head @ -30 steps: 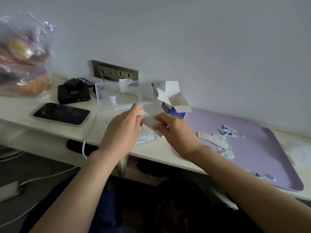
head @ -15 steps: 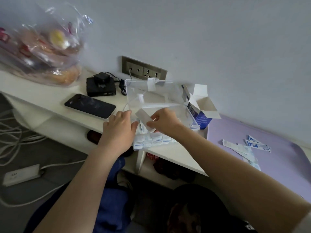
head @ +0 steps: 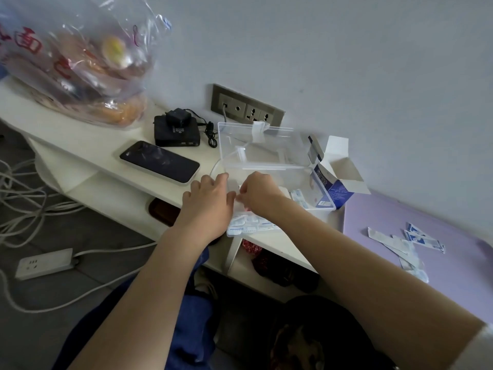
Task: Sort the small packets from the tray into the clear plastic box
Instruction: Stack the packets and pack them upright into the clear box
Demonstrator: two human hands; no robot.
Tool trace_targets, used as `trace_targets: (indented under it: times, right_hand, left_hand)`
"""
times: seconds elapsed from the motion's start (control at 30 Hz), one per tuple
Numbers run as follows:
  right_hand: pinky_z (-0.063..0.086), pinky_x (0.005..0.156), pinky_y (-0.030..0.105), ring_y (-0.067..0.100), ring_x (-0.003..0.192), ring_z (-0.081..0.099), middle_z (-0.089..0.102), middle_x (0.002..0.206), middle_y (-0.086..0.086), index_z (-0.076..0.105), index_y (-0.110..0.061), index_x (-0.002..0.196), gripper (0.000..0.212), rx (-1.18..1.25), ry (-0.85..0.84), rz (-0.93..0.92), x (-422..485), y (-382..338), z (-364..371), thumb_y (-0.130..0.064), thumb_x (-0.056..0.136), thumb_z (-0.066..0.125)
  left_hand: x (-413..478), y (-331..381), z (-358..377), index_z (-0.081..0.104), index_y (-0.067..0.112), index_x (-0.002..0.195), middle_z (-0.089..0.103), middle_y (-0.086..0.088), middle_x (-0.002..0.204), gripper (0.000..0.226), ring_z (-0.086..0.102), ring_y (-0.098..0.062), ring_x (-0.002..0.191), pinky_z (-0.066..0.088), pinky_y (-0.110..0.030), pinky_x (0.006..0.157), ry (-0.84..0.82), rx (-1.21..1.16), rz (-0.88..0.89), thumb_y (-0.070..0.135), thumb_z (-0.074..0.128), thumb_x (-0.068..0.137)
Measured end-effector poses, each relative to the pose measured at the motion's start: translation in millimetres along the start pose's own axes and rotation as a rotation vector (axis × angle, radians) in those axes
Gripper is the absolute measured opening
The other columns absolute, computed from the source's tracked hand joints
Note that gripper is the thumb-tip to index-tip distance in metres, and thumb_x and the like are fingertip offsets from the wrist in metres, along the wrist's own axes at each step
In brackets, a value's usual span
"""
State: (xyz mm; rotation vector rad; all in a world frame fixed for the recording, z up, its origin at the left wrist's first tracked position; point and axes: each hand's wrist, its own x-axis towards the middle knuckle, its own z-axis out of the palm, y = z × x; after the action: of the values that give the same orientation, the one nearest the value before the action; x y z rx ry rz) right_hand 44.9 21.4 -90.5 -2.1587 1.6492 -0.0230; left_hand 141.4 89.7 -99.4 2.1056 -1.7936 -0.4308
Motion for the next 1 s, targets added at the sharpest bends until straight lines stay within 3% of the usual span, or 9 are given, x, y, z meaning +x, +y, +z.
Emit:
trace_targets:
  times: [0.13,0.37,0.53,0.63,0.7,0.77,0.9,1.0]
  right_hand:
    - [0.054,0.081,0.031,0.027,0.099,0.065,0.067,0.105,0.015,0.054,-0.003,0.117,0.033,0.007,0.048,0.02,-2,0,-2,-0.016,0.087,0.061]
    - [0.044,0.059,0.022,0.02,0.097,0.063,0.067,0.106,0.009,0.056,-0.008,0.117,0.037,-0.054,0.017,0.01,-4,1,-4,-0.025,0.085,0.065]
    - [0.049,0.071,0.026,0.022,0.101,0.064,0.067,0.109,0.009,0.062,-0.007,0.111,0.028,0.014,0.014,-0.029,-5,3,-6,-0.022,0.088,0.063]
    - [0.055,0.081,0.033,0.024,0.093,0.066,0.068,0.102,0.011,0.064,-0.004,0.105,0.025,0.068,0.021,-0.023,-5,7,-4,-0.025,0.092,0.056]
    - [0.054,0.077,0.034,0.024,0.087,0.064,0.067,0.101,0.009,0.066,-0.006,0.101,0.026,0.056,0.055,-0.049,-9,10,-5,-0.026,0.094,0.051]
    - [0.05,0.073,0.031,0.022,0.086,0.062,0.067,0.102,0.006,0.065,-0.011,0.102,0.025,0.036,0.11,-0.116,-17,15,-7,-0.026,0.096,0.046]
    - [0.048,0.086,0.035,0.021,0.103,0.057,0.065,0.109,0.003,0.061,-0.013,0.111,0.024,-0.009,0.258,-0.317,-39,38,-8,-0.022,0.097,0.044]
    - [0.045,0.082,0.03,0.023,0.104,0.055,0.062,0.107,0.005,0.062,-0.011,0.11,0.021,-0.139,0.393,-0.456,-59,68,-9,-0.019,0.096,0.049]
  left_hand:
    - [0,1,0,0.024,0.017,0.144,0.038,-0.011,0.135,0.045,0.034,-0.027,0.122,0.03,-0.036,0.097,0.005,0.011,-0.003,0.031,0.031,0.102]
    - [0,1,0,0.022,0.017,0.146,0.037,-0.011,0.136,0.047,0.033,-0.027,0.124,0.03,-0.037,0.098,-0.012,0.002,-0.005,0.032,0.03,0.102]
    - [0,2,1,0.02,0.017,0.146,0.036,-0.011,0.138,0.048,0.033,-0.027,0.124,0.03,-0.037,0.098,-0.008,0.018,-0.01,0.031,0.03,0.102]
    - [1,4,1,0.021,0.016,0.146,0.036,-0.011,0.138,0.047,0.033,-0.027,0.125,0.03,-0.037,0.099,-0.006,0.039,-0.018,0.031,0.031,0.102]
    - [1,7,2,0.024,0.015,0.144,0.036,-0.011,0.137,0.046,0.034,-0.027,0.124,0.031,-0.037,0.099,0.011,0.069,-0.02,0.03,0.032,0.102]
    - [0,10,2,0.028,0.015,0.141,0.038,-0.01,0.136,0.043,0.035,-0.027,0.123,0.031,-0.036,0.098,0.053,0.101,-0.022,0.028,0.036,0.101]
    - [-3,23,1,0.039,0.016,0.132,0.044,-0.007,0.127,0.036,0.04,-0.026,0.117,0.034,-0.035,0.094,0.192,0.193,-0.024,0.022,0.043,0.097]
    - [-7,39,6,0.043,0.017,0.126,0.048,-0.005,0.122,0.029,0.044,-0.024,0.113,0.035,-0.035,0.09,0.249,0.243,0.056,0.023,0.041,0.097]
